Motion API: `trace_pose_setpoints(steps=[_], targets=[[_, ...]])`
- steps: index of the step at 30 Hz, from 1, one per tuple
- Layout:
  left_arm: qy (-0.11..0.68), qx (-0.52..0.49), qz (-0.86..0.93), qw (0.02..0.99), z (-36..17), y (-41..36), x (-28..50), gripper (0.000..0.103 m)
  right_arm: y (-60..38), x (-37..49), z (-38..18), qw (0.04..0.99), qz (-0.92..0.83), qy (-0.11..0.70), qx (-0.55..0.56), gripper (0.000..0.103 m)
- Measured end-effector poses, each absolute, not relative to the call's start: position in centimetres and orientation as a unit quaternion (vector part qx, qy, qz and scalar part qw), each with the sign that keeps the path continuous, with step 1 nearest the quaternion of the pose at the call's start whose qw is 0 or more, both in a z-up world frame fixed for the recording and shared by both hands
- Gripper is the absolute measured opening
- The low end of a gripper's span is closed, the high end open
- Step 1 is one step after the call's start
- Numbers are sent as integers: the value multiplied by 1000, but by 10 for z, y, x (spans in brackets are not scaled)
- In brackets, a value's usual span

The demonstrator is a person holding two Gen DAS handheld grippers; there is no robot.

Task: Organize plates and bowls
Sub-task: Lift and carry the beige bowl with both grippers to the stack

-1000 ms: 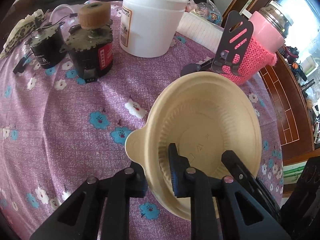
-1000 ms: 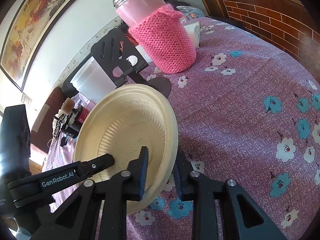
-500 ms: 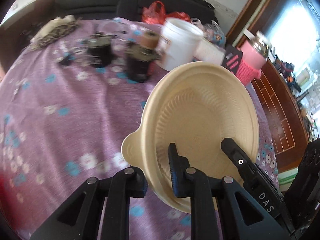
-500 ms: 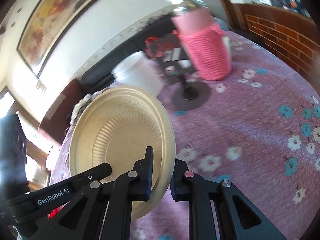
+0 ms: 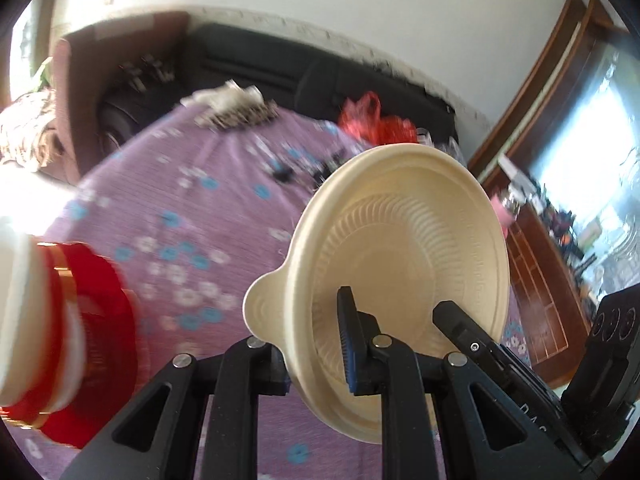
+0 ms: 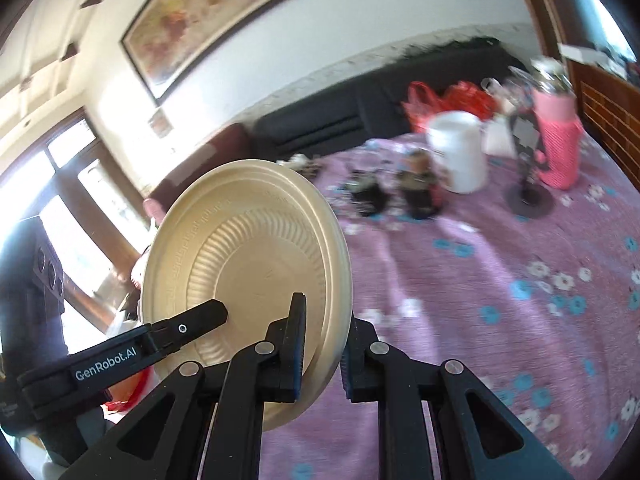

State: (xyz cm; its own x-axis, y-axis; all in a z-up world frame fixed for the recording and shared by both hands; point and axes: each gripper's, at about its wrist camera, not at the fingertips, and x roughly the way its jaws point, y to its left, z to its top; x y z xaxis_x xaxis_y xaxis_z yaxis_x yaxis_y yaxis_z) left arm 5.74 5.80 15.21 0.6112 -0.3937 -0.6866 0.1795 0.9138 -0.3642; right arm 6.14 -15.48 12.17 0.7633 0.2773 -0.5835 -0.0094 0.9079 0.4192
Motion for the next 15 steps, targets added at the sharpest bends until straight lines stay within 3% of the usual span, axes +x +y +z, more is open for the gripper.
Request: trace_pose_setpoints(steps=[8,15], targets=[[346,-159,-125,916,182,150,20,17,-56,49,166,927,127,321,145,16],[316,-162,-77,932,187,211,-5,17,8,47,172,924,166,324,118,17]])
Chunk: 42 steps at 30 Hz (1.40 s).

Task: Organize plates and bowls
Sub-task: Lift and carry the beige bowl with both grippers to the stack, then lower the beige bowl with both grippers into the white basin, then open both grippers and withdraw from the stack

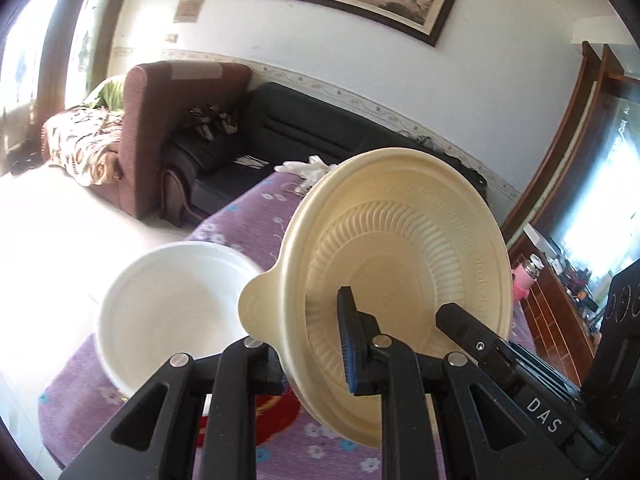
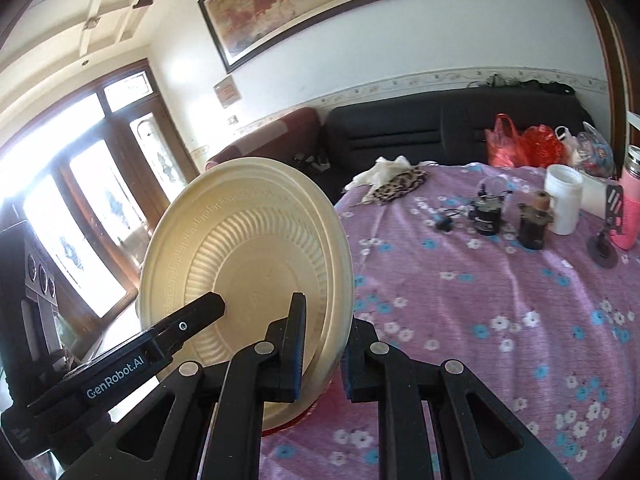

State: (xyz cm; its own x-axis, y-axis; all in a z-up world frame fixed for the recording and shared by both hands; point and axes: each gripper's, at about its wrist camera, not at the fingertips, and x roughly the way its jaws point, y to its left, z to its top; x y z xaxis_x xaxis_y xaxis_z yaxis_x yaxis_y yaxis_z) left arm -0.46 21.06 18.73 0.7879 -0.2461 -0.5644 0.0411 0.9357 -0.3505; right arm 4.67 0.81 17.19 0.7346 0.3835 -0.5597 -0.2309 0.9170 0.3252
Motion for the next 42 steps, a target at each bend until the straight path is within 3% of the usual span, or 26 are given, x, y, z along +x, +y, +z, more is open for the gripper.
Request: trace_pose_setpoints(steps=[26,29,31,32,34,41,42], targets=[[352,-152,12,923,145,296,16,18,130,89,127,890,196,406,72,18],[353,-157,14,922,145,299,17,28,134,89,126,891,197,402,70,19],[352,-164,14,922,146,301,18,50,136,87,127,893,197,398,68,19],[349,-167,12,922,146,302,18,51,138,87,128,895,195,397,66,20],[345,-170,8,923,147,302,16,53,140,86,128,898,194,389,66,33],[332,-182,-2,926,153,303,6,59,127,83,137,908,187,363,96,50],[328,-180,0,927,154,303,4,64,123,81,141,910,187,355,100,53]])
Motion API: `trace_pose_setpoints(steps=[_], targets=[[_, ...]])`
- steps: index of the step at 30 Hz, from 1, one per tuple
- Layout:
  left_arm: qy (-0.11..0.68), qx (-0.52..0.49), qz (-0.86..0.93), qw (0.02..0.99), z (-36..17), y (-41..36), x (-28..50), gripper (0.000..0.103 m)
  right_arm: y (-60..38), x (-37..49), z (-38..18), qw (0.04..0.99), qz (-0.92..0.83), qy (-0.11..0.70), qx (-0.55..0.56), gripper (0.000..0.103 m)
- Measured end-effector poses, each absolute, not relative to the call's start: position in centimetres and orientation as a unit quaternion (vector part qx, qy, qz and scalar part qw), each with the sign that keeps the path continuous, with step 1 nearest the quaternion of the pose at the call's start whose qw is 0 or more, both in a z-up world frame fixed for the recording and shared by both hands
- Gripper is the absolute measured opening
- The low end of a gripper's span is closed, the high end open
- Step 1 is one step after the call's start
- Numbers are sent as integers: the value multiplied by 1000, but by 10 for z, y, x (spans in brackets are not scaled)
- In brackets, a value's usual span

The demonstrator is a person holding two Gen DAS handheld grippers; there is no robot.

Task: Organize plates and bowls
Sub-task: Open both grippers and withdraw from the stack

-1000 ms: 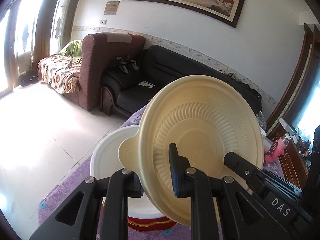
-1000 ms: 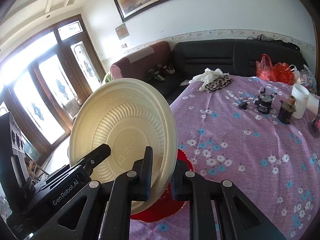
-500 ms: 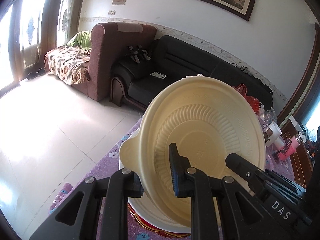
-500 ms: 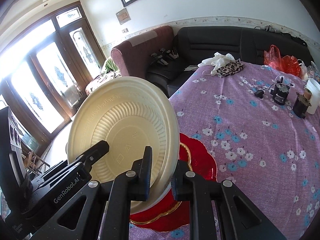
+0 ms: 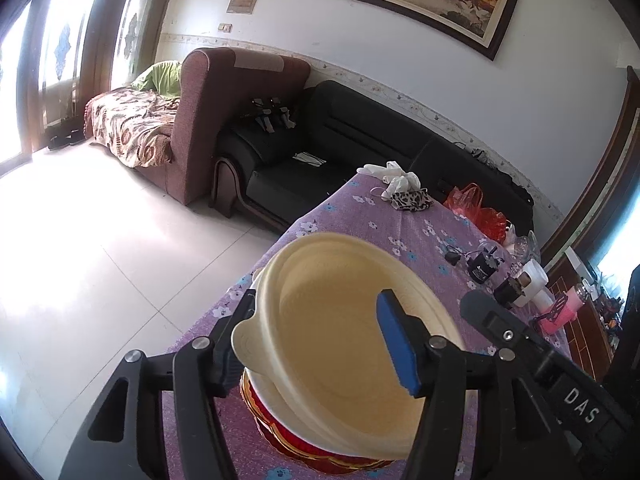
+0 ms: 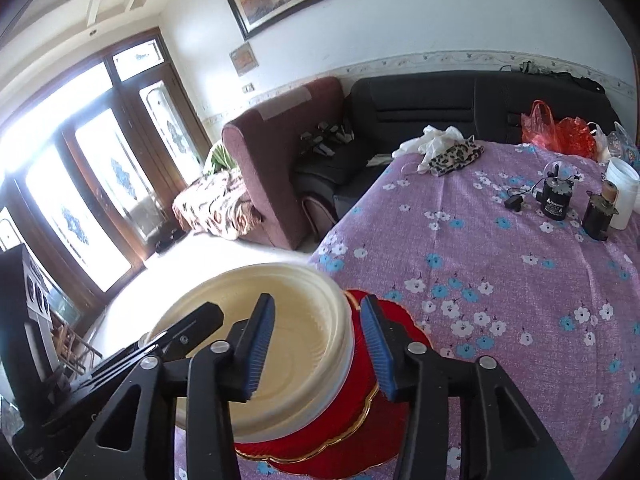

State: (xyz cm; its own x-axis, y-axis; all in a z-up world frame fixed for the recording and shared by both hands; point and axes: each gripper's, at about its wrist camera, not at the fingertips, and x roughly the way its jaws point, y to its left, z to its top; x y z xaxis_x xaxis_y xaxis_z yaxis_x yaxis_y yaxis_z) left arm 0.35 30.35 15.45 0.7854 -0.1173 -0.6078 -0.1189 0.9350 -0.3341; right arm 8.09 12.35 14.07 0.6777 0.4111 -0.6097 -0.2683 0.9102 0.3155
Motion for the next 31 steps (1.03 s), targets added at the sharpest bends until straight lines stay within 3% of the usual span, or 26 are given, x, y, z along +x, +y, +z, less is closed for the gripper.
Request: trace_pose_setpoints(steps=[5,8,9,12,14,21,31], targets=[[274,-171,21,946,172,305,-20,70,108,66,157,920,183,328,109,62],[201,-151,52,967,192,303,-51,91,100,53,158,926,179,318,100,66],[172,-145,60,973,198,300,-64,103,99,46,157,927,178,317,91,66],[103,-135,67,983,211,292,-102,103,95,28,146,929,176,318,62,66],[101,-125,77,984,211,283,-115,103,92,13,135,929,176,321,44,66],[217,-113,35,969,175,252,-103,103,77,-16,105,920,176,348,34,66],[272,-90,53,957,151,218,-100,103,52,-32,93,913,178,365,30,66]])
